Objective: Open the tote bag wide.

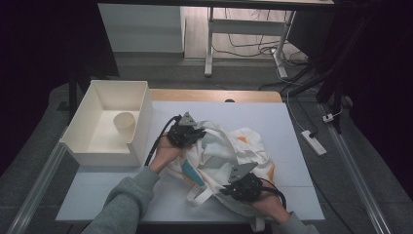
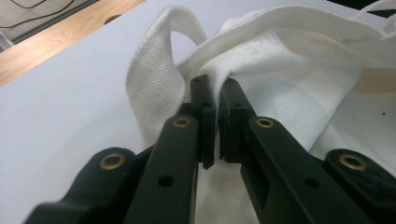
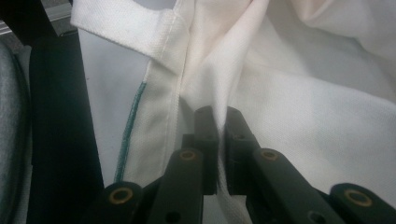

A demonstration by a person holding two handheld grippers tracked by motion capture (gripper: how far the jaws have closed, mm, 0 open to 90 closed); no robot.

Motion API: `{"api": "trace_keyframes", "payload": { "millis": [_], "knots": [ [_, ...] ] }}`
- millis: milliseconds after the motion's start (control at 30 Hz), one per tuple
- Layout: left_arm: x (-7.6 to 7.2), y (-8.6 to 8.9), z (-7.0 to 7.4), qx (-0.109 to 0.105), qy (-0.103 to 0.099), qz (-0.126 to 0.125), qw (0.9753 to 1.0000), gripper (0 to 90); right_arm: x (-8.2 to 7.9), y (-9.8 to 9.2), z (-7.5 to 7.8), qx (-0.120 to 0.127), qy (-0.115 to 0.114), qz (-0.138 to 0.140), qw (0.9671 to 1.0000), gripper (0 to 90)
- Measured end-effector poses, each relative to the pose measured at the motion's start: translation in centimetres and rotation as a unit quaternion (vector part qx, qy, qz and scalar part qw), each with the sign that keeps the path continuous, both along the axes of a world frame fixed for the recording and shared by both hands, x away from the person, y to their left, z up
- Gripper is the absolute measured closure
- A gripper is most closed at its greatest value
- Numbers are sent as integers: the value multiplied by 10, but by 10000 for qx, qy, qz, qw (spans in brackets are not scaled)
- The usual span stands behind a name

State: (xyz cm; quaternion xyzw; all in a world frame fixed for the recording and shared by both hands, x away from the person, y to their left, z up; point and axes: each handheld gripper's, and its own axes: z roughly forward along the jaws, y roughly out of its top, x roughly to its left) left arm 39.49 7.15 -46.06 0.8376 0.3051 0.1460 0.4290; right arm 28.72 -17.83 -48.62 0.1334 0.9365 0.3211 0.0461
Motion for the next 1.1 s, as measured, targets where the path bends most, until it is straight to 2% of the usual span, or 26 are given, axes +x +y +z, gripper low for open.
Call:
{"api": "trace_keyframes", "payload": {
  "millis": [100, 200, 267, 333, 400, 467, 500, 633, 700, 733, 867, 933, 1000, 1100],
  "knots": [
    [0, 0, -1, 0, 16, -32, 10000, 859, 0, 0, 2, 58, -37, 31, 10000, 798],
    [0, -2, -3, 46, 49, -66, 10000, 858, -1, -1, 10, 336, -37, 69, 9994, 712],
    [0, -3, -3, 58, 52, -83, 9999, 858, -2, -2, 18, 507, -192, 61, 9985, 654],
    [0, -4, -4, 63, 65, -91, 9999, 858, -3, -4, 27, 716, -394, -3, 9967, 637],
    [0, -3, -3, 69, 60, -106, 9999, 857, -1, -7, 35, 808, -627, -170, 9946, 609],
    [-1, -4, -3, 73, 64, -120, 9999, 856, 3, -10, 41, 769, -890, -562, 9915, 594],
    [-1, -4, -3, 81, 68, -127, 9999, 856, 5, -11, 43, 750, -946, -704, 9902, 584],
    [0, -4, -5, 88, 103, -145, 9998, 854, 14, -21, 51, 809, -1180, -1302, 9811, 549],
    [1, -4, -6, 103, 133, -154, 9997, 854, 21, -26, 52, 725, -1298, -1584, 9761, 534],
    [1, -4, -7, 107, 141, -155, 9997, 854, 24, -28, 51, 682, -1298, -1687, 9747, 532],
    [1, -6, -8, 154, 156, -160, 9996, 853, 33, -30, 47, 534, -1316, -1864, 9722, 542],
    [1, -6, -9, 171, 165, -169, 9996, 853, 35, -28, 47, 359, -1467, -1890, 9703, 550],
    [1, -6, -9, 162, 178, -171, 9996, 853, 36, -26, 46, 155, -1650, -1966, 9664, 561],
    [1, -6, -9, 186, 180, -190, 9995, 853, 41, -27, 42, 5, -1588, -2084, 9651, 575]
  ]
}}
